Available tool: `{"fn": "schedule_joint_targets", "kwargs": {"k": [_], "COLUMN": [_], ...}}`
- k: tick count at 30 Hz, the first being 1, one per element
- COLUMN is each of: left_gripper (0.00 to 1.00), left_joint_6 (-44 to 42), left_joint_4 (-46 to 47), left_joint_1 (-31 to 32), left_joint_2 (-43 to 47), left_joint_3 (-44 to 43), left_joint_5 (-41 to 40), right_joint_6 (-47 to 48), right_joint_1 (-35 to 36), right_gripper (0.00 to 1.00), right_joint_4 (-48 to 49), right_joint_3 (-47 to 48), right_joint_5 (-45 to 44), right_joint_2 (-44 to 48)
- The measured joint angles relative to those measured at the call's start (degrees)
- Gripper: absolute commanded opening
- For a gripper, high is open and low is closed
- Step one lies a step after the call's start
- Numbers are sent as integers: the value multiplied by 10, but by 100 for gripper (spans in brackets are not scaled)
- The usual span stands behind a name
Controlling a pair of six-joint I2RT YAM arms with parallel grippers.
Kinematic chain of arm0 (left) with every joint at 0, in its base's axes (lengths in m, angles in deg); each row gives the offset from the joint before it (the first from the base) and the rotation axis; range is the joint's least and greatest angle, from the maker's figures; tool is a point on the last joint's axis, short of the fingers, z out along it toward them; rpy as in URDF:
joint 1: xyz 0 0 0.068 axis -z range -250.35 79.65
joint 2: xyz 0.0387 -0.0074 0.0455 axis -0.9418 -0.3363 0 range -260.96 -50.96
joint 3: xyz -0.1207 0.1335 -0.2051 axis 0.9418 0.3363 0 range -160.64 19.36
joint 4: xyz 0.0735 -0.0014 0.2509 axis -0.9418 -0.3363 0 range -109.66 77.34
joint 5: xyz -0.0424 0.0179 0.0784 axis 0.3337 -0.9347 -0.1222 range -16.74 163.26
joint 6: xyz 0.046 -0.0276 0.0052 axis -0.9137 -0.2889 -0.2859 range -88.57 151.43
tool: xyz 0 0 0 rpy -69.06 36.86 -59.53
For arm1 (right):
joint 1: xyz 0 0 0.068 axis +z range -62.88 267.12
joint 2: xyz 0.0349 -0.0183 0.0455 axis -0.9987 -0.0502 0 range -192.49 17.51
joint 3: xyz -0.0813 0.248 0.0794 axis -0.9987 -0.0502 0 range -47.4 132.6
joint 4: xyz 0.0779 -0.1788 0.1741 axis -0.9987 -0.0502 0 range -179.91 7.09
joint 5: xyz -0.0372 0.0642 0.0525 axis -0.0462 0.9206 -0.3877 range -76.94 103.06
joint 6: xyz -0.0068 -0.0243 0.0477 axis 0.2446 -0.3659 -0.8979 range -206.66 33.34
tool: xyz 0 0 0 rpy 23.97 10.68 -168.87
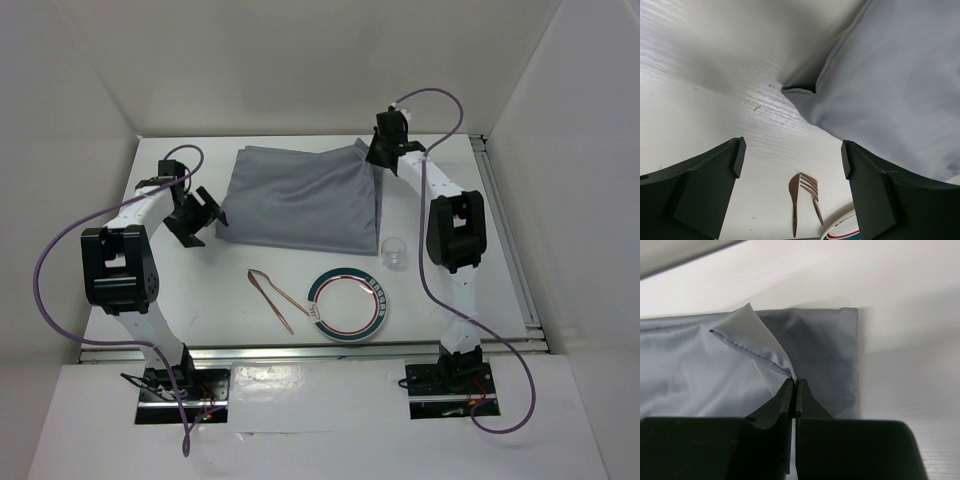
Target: Set the dinner table for one person
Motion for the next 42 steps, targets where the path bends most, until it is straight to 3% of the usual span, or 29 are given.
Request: {"fn": "schedule_joint_targets", "kwargs": {"k": [1, 3, 4, 8, 13, 18, 20, 24, 25, 28, 35, 40, 42], "left_gripper": [96, 95, 95, 90, 77, 72, 67, 48, 32, 0, 0, 0, 0], "left_joint_6": [0, -1, -2, -11, -14, -13, -12, -9, -7, -2, 2, 5, 6], "left_joint_4": [0, 0, -1, 1, 1, 12, 16, 24, 22, 24, 5, 15, 13], "left_joint_1": [0, 0, 0, 0, 1, 8, 10, 15, 16, 19, 19, -14, -33], "left_joint_2": [0, 0, -1, -9, -35, -49, -61, -108, -118, -140, -170, -102, -56], "left_joint_3": [0, 0, 0, -1, -2, -2, -9, -43, -53, -82, -169, -111, -60], "left_joint_5": [-1, -3, -4, -3, 14, 29, 35, 41, 46, 48, 24, -13, -29], "right_joint_6": [0, -5, -9, -17, -17, -15, -16, -21, -24, -37, -45, -32, -29], "right_joint_1": [-2, -7, -10, -22, -26, -10, -3, 5, 6, 8, 10, 35, 55], "right_gripper": [0, 32, 35, 44, 44, 43, 47, 53, 57, 60, 63, 83, 100], "right_joint_4": [2, 1, 0, -3, -7, -5, -2, 1, 4, 2, -7, -5, -3], "right_joint_3": [0, 0, -1, -16, -53, -118, -172, -293, -321, -400, -455, -402, -368], "right_joint_5": [-2, -10, -13, -23, -28, -3, 17, 59, 70, 99, 151, 175, 177], "right_joint_2": [3, 4, 4, 6, 26, 103, 155, 257, 278, 323, 325, 301, 280]}}
